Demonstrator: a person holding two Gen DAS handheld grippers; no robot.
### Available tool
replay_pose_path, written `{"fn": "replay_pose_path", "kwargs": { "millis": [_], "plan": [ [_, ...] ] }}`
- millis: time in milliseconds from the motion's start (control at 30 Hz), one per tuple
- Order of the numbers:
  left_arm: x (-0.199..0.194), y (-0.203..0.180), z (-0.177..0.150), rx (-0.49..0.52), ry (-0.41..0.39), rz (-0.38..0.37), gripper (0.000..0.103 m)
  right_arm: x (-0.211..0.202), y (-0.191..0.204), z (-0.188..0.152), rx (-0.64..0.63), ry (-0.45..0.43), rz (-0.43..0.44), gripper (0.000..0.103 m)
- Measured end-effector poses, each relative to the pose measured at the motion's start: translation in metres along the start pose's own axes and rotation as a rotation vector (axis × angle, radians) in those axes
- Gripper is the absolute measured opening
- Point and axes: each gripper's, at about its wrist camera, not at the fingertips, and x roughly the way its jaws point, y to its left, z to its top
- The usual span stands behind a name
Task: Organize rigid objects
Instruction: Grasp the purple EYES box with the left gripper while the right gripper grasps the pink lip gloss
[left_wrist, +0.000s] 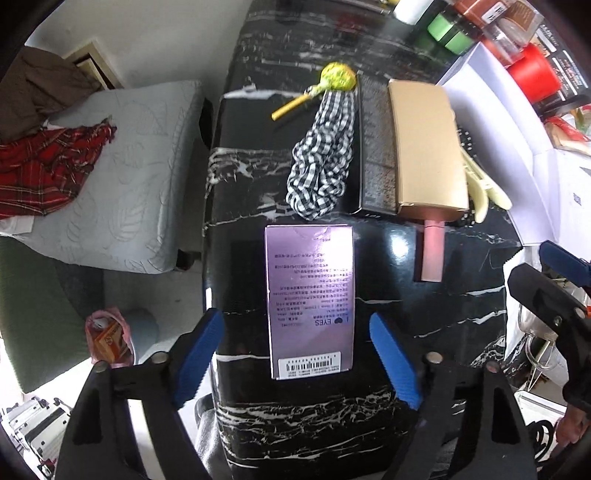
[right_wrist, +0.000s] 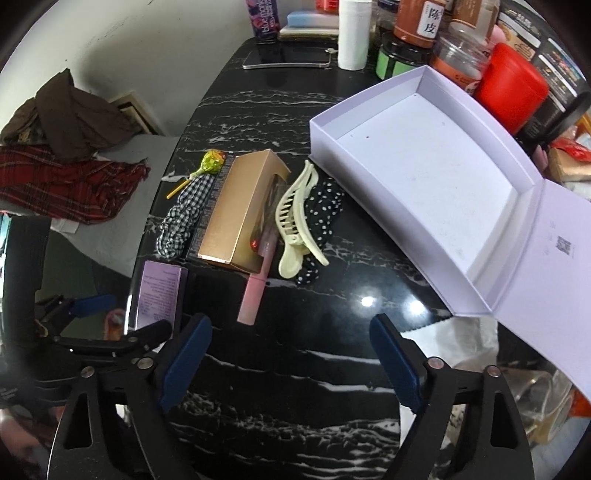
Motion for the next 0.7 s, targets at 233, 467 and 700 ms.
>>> {"fn": "replay_pose_path", "kwargs": {
  "millis": [233,467,700],
  "plan": [
    [0.004,0.004,0.006,0.01,-0.02,0.001,0.058,0.03,0.004,0.006,-0.004,0.047,0.08,0.062],
    [0.002,-0.002,0.01,0.056,-0.047,0.006,0.053,0.061,0.011,0.011,0.013,0.089,0.122,0.036],
    [0.0,-0.005,0.006,0.057,-0.048,0.014,0.053,0.067,0.017,0.01,0.006,0.067,0.124,0.012]
  ]
}}
